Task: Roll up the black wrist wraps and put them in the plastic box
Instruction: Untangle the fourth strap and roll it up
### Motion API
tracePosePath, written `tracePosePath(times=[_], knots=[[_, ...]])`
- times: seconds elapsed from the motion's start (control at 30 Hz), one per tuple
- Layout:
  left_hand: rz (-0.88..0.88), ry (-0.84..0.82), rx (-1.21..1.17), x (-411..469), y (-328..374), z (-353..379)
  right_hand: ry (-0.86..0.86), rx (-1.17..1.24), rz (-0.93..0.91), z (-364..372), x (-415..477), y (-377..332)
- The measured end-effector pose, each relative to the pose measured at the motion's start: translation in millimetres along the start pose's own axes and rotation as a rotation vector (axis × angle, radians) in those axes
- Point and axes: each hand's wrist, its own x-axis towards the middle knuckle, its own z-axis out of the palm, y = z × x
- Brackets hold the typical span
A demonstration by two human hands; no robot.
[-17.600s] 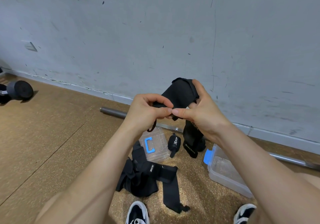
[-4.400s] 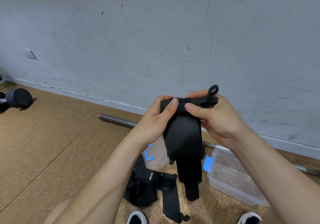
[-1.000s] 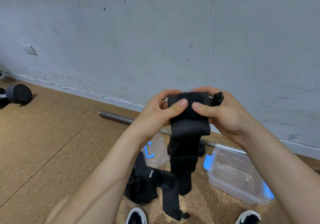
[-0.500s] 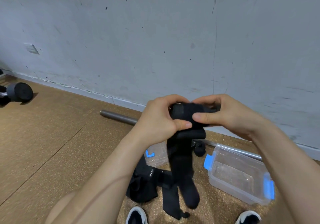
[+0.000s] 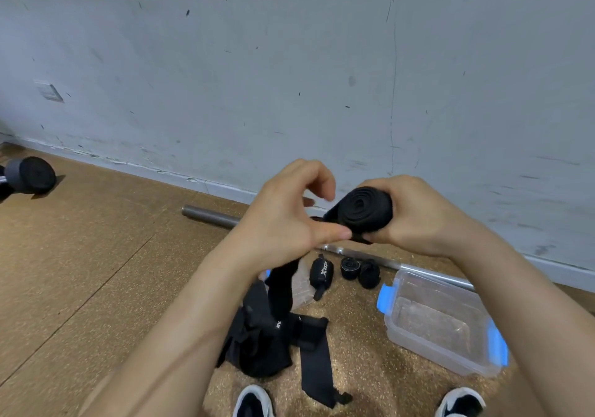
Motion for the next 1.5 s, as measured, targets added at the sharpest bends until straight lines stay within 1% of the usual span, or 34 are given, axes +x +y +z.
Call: tracePosePath(times=[0.1,0.23,0.37,0.47,0.53,0.6,0.67,0.8,0.9,0.93,1.0,1.07,1.2,1.27,1.33,1.37,1.5], knots=[[-0.002,-0.082,0.109,-1.8,-9.6,-6.2,0.072,0.030,0.036,-4.6,-2.0,0.7],[0.048,-0.142,0.294,-2.0,-14.4,6.8,0.049,0.129,0.088,-4.1,-1.4,-3.7],[0.136,-0.116,0.428,2.3,-21.6,15.1,0.043,0.179,0.130,-0.2,-1.1,-8.0],[0.209,-0.101,0.538,0.3,-15.7,25.6,0.133,0.179,0.176,3.0,-0.6,-6.8],[0.284,-0.088,0.559,-1.6,-11.8,28.3,0.167,0.193,0.218,5.2,-0.4,-4.3],[0.303,-0.135,0.554,-3.1,-7.5,26.2,0.178,0.212,0.270,8.8,0.8,-0.5],[0.244,-0.210,0.563,-6.2,-1.5,23.7,0.205,0.228,0.303,11.7,2.1,2.5],[0.126,-0.276,0.658,-14.5,7.3,25.8,0.272,0.187,0.301,21.7,5.8,3.4],[0.036,-0.327,0.655,-17.7,9.1,23.3,0.307,0.123,0.268,30.1,9.9,4.1],[0.013,-0.335,0.612,-17.5,9.4,21.9,0.330,0.092,0.251,31.2,11.4,4.9],[-0.028,-0.315,0.439,-17.8,8.6,21.7,0.390,0.044,0.226,30.7,13.4,5.6],[-0.070,-0.267,0.283,-17.3,4.3,22.1,0.412,0.001,0.201,30.3,14.6,5.4],[-0.235,-0.251,0.254,-11.8,-17.0,17.7,0.408,0.016,0.184,29.8,15.9,4.8],[-0.305,-0.230,0.330,-8.4,-22.2,14.7,0.410,0.010,0.176,29.0,15.4,3.1],[-0.284,-0.207,0.511,-8.1,-22.9,16.1,0.421,0.000,0.173,27.4,14.6,3.4],[-0.258,-0.210,0.554,-9.4,-21.4,18.3,0.429,-0.004,0.176,26.6,14.3,4.5],[-0.192,-0.325,0.573,-13.7,-11.2,24.4,0.435,-0.042,0.193,29.7,12.1,5.8]])
